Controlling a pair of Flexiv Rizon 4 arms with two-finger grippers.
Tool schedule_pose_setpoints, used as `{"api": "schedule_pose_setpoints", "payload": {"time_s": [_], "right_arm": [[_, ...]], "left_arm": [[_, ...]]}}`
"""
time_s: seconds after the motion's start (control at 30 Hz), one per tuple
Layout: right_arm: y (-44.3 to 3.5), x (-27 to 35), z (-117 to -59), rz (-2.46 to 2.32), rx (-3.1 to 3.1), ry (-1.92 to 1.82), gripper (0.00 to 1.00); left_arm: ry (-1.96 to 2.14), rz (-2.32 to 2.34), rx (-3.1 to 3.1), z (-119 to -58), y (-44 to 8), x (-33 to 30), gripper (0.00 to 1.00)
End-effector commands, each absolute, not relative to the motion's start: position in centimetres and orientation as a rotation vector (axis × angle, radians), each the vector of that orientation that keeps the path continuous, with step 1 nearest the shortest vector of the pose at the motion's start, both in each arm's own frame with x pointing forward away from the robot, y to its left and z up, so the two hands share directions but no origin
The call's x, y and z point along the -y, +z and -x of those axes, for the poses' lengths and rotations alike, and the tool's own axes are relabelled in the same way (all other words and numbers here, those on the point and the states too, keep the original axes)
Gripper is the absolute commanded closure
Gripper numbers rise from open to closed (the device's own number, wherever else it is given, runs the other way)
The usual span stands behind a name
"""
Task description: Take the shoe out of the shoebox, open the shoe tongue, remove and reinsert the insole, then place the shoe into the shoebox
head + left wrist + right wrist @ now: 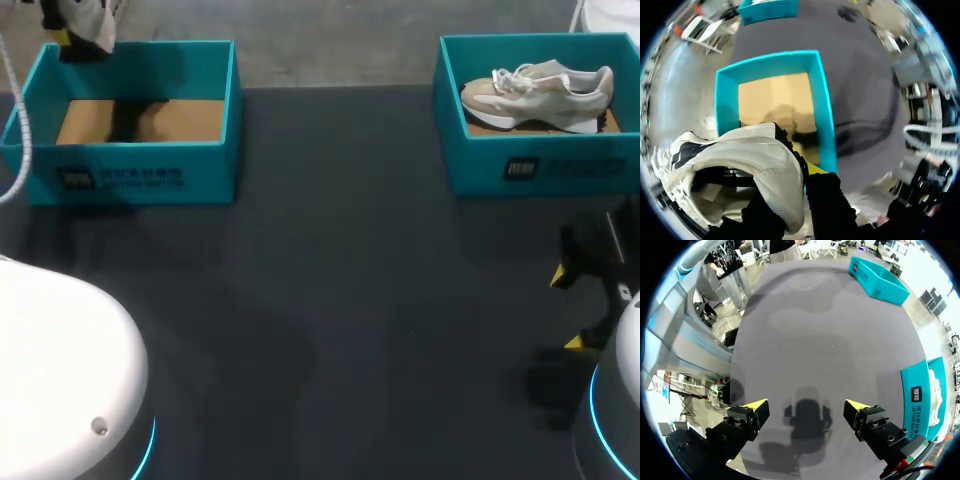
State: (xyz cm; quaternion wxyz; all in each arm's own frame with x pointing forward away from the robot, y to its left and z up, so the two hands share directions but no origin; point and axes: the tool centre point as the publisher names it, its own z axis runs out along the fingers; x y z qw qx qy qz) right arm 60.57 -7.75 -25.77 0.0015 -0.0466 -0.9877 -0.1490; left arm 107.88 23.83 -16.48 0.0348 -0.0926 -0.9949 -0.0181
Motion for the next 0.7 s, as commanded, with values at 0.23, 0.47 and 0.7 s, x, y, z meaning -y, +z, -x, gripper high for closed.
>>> {"api": "schedule_pose_setpoints", "payload": {"time_s": [0.23, 0.47, 0.7], "right_arm": [[-25.8, 7.8, -60.4, 0.148, 3.102, -0.465, 0.0], [-25.8, 7.8, -60.4, 0.148, 3.102, -0.465, 0.0], [-25.8, 7.8, -60.4, 0.148, 3.102, -0.465, 0.0]], "left_arm": [[-0.105, 0.852, 3.007, -106.9, -15.8, -26.9, 1.0], [-0.123, 0.989, 2.979, -106.6, -15.7, -27.3, 1.0], [-0.123, 0.989, 2.979, -106.6, -15.7, -27.3, 1.0]]}}
